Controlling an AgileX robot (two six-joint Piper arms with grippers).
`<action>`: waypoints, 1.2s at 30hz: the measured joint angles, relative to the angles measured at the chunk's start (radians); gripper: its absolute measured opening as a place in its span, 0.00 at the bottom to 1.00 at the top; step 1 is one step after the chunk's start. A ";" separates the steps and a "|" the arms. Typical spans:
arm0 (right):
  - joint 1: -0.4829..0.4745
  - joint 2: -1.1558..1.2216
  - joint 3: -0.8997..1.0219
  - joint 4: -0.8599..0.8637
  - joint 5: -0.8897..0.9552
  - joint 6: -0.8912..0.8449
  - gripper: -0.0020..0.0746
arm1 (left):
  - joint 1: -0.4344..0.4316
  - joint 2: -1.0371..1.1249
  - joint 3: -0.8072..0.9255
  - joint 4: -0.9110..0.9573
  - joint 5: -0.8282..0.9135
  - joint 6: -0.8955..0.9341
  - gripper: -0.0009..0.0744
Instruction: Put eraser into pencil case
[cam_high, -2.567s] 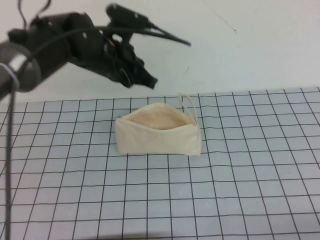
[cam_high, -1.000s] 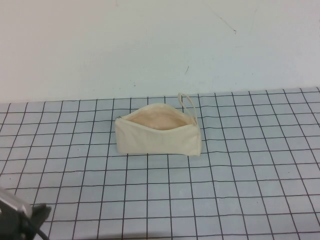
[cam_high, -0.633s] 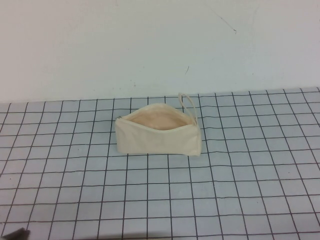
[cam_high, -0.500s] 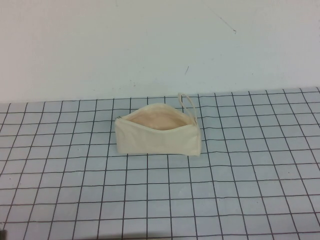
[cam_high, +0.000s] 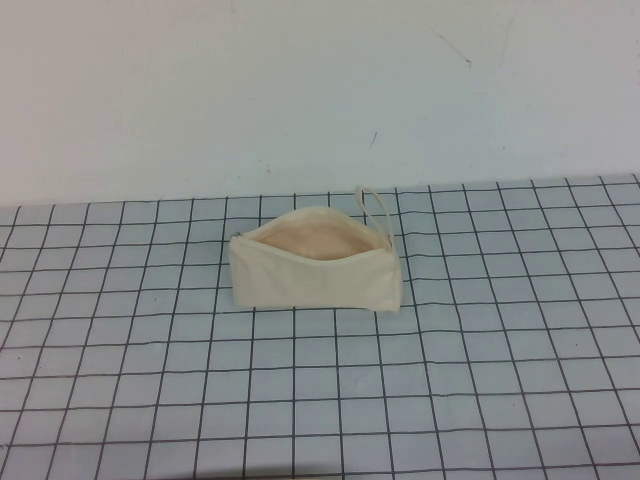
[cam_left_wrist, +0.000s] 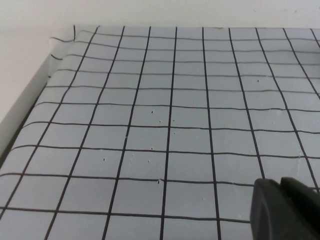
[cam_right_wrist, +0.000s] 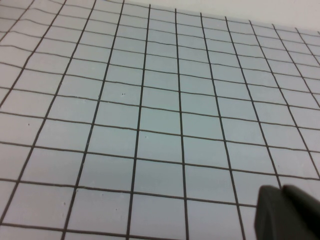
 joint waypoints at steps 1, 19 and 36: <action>0.000 0.000 0.000 0.000 0.000 0.000 0.02 | 0.000 0.000 -0.002 -0.002 0.007 -0.002 0.01; 0.000 0.000 0.000 0.000 0.000 0.000 0.02 | 0.054 0.000 -0.004 -0.006 0.021 -0.017 0.01; 0.000 0.000 0.000 0.000 0.000 0.000 0.02 | -0.029 0.000 -0.004 -0.006 0.022 -0.019 0.01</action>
